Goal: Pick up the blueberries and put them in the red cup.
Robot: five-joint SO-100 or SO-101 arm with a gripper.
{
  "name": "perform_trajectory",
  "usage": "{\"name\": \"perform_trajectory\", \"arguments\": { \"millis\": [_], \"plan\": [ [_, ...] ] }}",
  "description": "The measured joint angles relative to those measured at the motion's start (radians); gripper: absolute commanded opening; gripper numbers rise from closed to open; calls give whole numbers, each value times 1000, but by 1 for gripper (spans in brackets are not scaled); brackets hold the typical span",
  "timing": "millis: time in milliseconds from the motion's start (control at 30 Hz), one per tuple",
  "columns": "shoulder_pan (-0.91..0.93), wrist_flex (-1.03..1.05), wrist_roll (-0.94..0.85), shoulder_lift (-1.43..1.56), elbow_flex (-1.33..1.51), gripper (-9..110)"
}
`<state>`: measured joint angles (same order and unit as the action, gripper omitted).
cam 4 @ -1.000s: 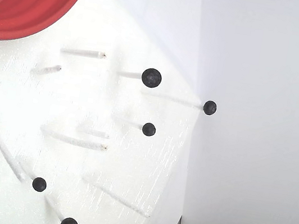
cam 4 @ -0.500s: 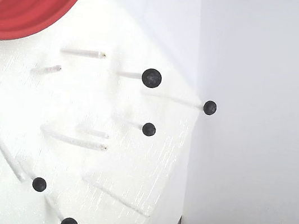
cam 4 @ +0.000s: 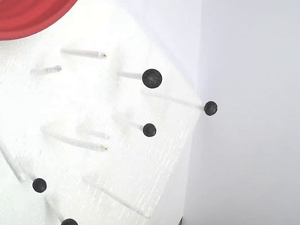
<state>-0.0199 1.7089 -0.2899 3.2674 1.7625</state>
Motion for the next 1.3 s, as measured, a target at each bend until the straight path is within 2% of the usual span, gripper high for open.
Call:
{"name": "perform_trajectory", "arguments": {
  "millis": [733,1300],
  "plan": [
    [0,-41,-480,-176,140,13],
    [118,-204,-861,-304,376,14]
  ]
}}
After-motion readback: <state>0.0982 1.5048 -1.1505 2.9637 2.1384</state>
